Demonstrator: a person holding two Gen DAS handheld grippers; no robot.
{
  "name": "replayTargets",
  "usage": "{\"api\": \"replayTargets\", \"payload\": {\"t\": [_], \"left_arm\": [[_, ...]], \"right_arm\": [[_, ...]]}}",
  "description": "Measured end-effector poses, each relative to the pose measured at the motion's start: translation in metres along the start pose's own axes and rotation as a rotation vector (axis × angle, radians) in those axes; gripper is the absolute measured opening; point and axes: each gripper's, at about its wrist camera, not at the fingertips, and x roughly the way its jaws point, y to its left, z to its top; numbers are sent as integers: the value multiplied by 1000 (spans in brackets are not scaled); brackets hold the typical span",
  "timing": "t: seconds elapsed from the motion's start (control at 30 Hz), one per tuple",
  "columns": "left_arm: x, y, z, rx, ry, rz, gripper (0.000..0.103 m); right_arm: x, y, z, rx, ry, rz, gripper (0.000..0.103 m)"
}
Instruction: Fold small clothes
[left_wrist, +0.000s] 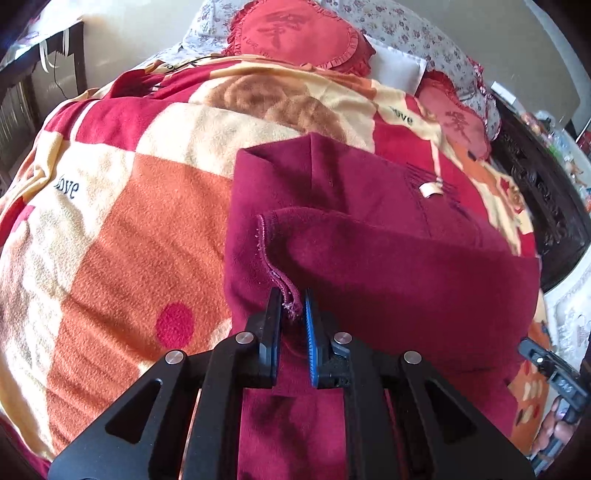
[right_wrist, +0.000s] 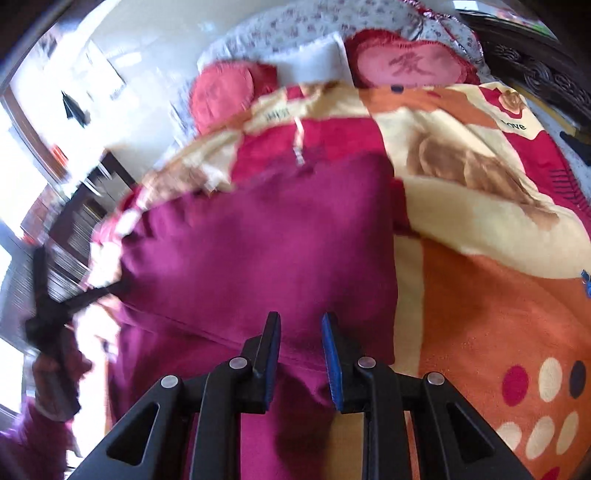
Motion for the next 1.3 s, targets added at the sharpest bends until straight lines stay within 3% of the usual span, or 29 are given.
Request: {"api": "replayTargets", "payload": {"t": [0.1, 0.23, 0.3, 0.33, 0.57, 0.73, 0.87, 1.0, 1.13, 1.3], "left_arm": [[11, -3, 0, 9, 23, 21, 9], [14, -4, 3, 23, 21, 30, 14], [15, -4, 5, 28, 23, 32, 14], [16, -5, 6, 28, 26, 34, 14], [23, -9, 13, 48, 38, 54, 17], [27, -11, 14, 66, 39, 64, 20], [22, -11, 12, 62, 42, 60, 23], [11, -9, 7, 45, 40, 23, 39], [-3, -12, -4, 61, 22, 22, 40], [-18, -13, -18, 66, 40, 1, 40]], "right_arm": [[16, -10, -5, 18, 15, -23, 22], [0, -6, 1, 7, 11, -48, 26], [-11, 0, 8, -8, -25, -55, 49], [-17, 4, 13, -11, -47, -44, 51], [1, 29, 45, -100, -70, -82, 51], [45, 13, 56, -40, -12, -121, 47], [42, 9, 59, -34, -13, -108, 47], [14, 11, 48, -35, -31, -98, 47], [0, 15, 28, -54, -15, -126, 47], [18, 13, 4, -82, 37, -189, 48]]}}
